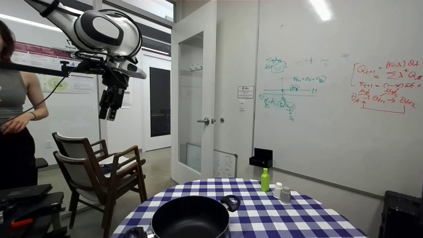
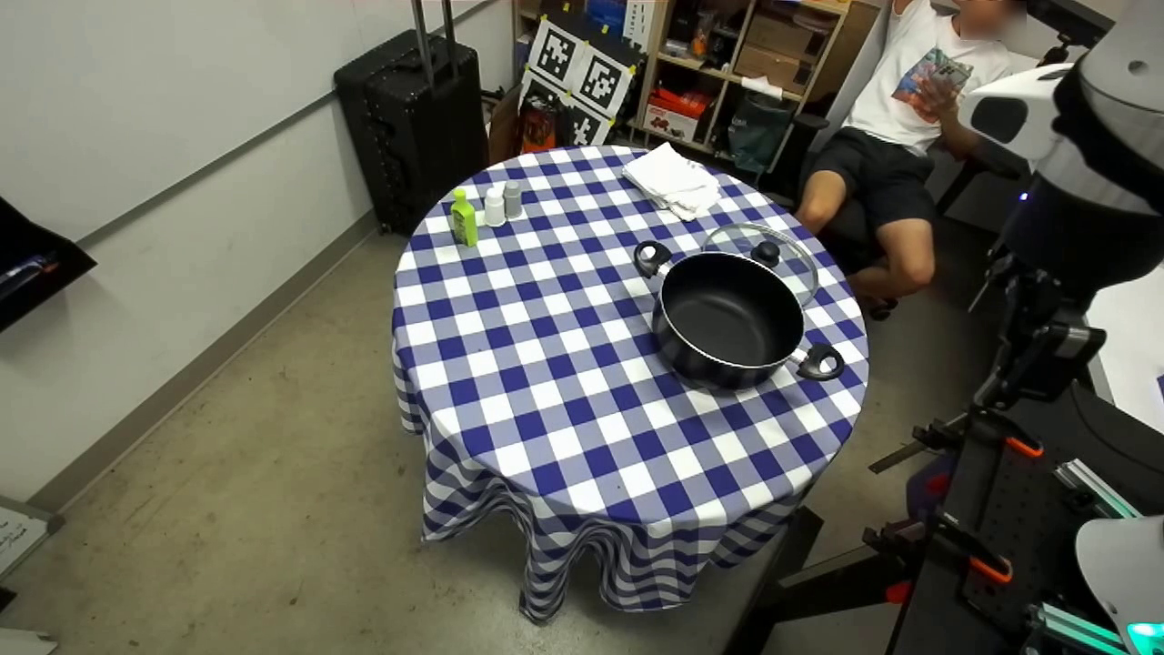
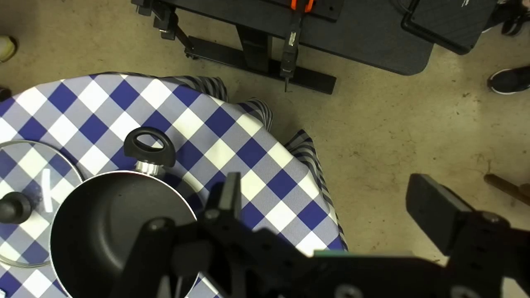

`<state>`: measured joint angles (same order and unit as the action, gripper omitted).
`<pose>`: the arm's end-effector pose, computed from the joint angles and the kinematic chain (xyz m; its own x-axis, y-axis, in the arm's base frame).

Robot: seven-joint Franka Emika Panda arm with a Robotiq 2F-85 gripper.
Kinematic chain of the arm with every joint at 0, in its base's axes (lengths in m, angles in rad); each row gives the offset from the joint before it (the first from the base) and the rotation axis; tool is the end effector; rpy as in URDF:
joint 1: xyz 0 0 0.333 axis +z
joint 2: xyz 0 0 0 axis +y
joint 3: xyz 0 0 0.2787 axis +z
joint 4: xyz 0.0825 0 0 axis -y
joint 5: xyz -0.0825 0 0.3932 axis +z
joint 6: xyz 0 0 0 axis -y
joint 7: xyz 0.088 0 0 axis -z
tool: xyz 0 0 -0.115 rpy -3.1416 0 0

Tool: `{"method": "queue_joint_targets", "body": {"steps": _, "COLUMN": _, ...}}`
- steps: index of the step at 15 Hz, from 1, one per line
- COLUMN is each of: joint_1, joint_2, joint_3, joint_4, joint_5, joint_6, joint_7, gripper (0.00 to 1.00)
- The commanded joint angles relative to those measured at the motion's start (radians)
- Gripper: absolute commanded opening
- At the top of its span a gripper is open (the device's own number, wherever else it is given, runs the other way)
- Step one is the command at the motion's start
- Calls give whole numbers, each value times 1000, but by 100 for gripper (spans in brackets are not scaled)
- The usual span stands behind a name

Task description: Put the lid on the pot

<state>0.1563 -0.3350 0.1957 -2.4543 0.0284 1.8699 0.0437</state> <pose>0.3963 0.1447 0.3529 0.9330 0.2592 -0.2496 0.2799 -0.9587 0.0508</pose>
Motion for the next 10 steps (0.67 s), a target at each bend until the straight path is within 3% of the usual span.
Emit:
{"method": "queue_joint_targets", "body": {"steps": 1, "joint_1": 8, "joint_2": 1, "joint_3": -7, "joint_4": 2, "joint_5": -2, "joint_6": -3, "joint_7": 2, "gripper": 100}}
{"method": "queue_joint_targets", "body": {"steps": 10, "joint_1": 10, "joint_2": 13, "joint_3": -2, "joint_4": 17, "joint_5": -12, "joint_6": 1, "joint_7": 1, "gripper": 100}}
